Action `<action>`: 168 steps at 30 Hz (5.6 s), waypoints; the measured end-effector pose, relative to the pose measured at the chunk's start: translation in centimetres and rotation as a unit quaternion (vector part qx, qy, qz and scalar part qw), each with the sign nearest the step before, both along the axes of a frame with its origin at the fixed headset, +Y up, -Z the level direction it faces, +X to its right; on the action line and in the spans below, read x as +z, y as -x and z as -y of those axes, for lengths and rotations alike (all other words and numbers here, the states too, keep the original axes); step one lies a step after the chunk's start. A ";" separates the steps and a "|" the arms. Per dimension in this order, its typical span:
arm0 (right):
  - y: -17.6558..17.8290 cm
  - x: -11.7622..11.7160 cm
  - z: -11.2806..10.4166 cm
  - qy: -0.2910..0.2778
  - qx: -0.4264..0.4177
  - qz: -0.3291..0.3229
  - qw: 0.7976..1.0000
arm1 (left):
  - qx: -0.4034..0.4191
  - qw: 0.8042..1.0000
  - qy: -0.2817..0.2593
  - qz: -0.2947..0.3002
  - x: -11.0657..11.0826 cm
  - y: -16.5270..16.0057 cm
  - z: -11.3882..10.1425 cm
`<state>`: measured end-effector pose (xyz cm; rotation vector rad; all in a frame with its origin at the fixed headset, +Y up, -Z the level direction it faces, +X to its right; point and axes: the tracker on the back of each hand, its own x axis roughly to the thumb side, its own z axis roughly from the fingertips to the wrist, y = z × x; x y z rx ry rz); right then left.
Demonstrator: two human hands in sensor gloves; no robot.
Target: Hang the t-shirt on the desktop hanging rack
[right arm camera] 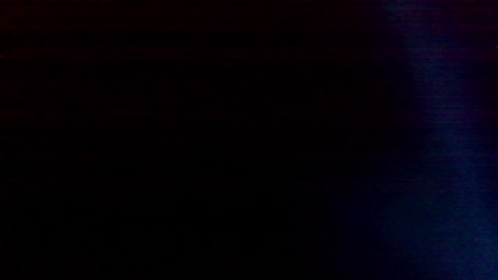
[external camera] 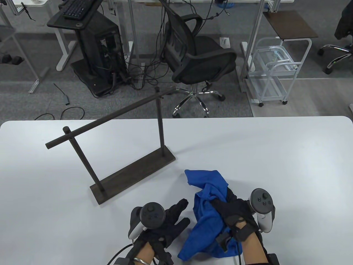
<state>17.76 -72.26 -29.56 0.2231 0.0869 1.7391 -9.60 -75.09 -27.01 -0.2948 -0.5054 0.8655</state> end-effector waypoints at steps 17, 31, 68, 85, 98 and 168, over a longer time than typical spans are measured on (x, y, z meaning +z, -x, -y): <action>1.2 2.0 -5.2 -0.132 -0.054 -0.018 0.990 | 0.232 0.964 0.086 0.095 -2.7 -2.6 -4.6; 2.1 1.8 -4.9 -0.121 0.043 -0.062 0.990 | 0.251 0.929 0.198 0.185 -2.9 -5.5 -2.9; 5.7 3.0 -4.2 -0.136 0.341 -0.071 0.928 | 0.368 0.906 0.211 0.018 -3.1 -1.2 -0.2; 3.9 2.2 -3.3 -0.106 0.324 -0.059 0.938 | 0.455 0.875 0.163 -0.014 -3.6 1.6 -1.7; 2.1 1.7 -3.0 -0.087 0.298 -0.047 0.949 | 0.524 0.840 0.135 0.037 -3.7 2.8 -4.5; -0.6 0.9 -1.2 0.009 0.302 -0.030 0.953 | 0.005 0.934 -0.196 -0.297 -10.0 11.0 -35.1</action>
